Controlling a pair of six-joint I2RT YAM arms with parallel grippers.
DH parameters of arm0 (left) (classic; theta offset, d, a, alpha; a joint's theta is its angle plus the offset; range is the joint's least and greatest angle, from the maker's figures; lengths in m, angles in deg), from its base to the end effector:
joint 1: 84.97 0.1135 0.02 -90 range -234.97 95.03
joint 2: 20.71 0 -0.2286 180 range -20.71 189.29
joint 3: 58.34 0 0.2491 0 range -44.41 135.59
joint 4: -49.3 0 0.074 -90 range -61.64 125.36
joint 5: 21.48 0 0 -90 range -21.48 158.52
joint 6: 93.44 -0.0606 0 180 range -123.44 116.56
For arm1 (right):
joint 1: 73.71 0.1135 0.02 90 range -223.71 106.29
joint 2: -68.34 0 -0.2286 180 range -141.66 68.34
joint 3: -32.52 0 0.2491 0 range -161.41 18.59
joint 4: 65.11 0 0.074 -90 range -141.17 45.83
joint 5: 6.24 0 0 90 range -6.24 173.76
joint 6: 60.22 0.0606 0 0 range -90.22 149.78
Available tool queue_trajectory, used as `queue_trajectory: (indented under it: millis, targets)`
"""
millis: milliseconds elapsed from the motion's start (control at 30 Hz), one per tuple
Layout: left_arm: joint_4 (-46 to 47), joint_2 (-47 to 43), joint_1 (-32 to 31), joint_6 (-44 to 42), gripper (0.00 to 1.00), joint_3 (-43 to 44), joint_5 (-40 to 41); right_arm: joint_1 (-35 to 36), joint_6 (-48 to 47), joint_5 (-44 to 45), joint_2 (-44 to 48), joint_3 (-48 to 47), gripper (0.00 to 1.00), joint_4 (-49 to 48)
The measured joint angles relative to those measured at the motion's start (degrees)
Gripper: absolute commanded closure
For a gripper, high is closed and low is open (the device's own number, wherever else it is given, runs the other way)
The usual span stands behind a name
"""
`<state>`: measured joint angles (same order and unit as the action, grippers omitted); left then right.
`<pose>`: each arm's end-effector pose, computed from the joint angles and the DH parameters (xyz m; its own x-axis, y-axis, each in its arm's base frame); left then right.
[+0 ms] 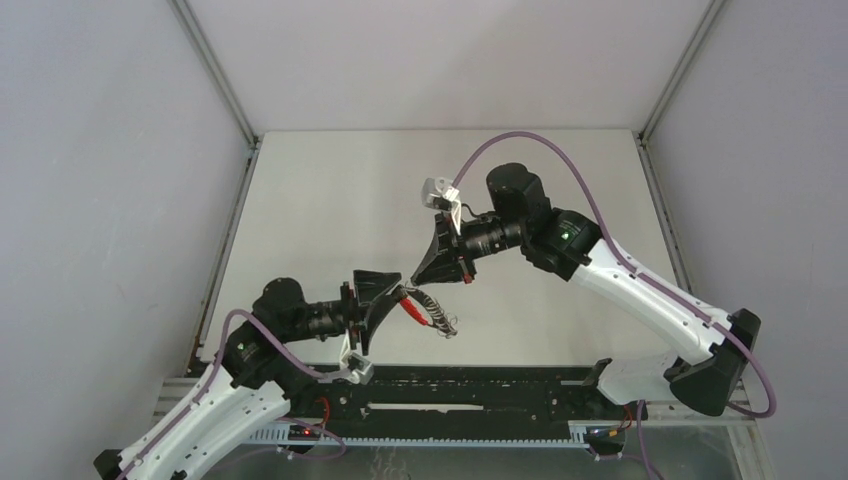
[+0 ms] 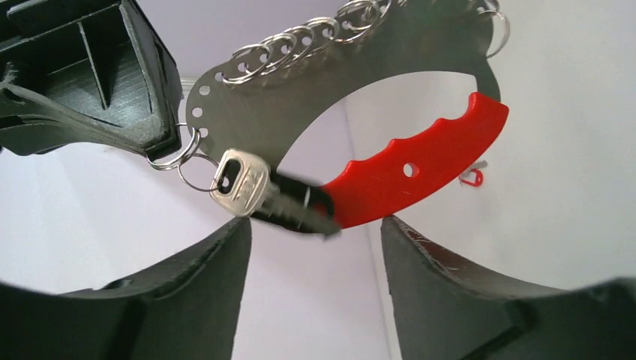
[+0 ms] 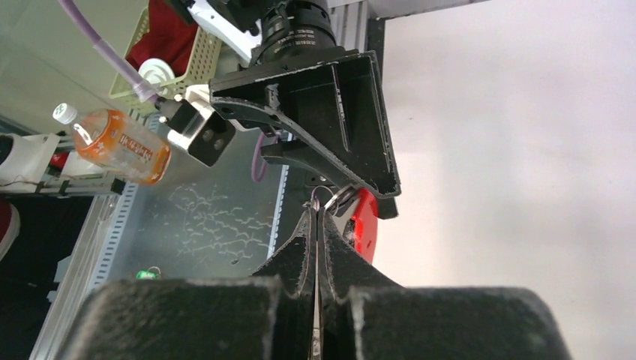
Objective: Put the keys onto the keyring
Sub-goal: Adjust the key on the keyring.
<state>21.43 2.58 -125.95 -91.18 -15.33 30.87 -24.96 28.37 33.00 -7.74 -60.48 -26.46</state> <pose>0.1005 -0.1363 0.2706 0.9707 0.2047 -0.1256 0.1454 -0.0850 0.9857 0.1676 0.2623 0.3663 -0.2207 -0.2752 -0.9357 -0.9557 -0.1307 0.2638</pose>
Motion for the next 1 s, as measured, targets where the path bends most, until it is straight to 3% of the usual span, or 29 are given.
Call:
queue_trajectory:
  millis: [133, 300, 600, 800, 1000]
  targets:
    - [-6.16, 0.35, -0.02, 1.31, 0.19, 3.87, 0.74, -0.57, 1.36, 1.92, 2.08, 1.92, 1.0, -2.32]
    - [-11.04, 0.68, -0.02, 8.39, 0.15, 9.97, 1.11, -1.05, 3.43, 4.81, 4.63, 5.57, 1.0, -7.17]
    - [-11.41, 9.97, -0.04, 40.44, 0.27, 25.33, -2.84, 0.72, 8.04, 13.99, 9.64, 14.84, 1.0, -19.23]
    - [-10.34, 12.35, 0.0, 58.95, 0.47, 25.9, -6.08, 3.48, 9.92, 21.24, 13.9, 21.49, 1.0, -27.82]
    - [-6.73, 12.7, 2.1, 69.55, 0.48, 25.7, -6.1, 5.7, 10.32, 25.11, 15.89, 24.33, 1.0, -32.65]
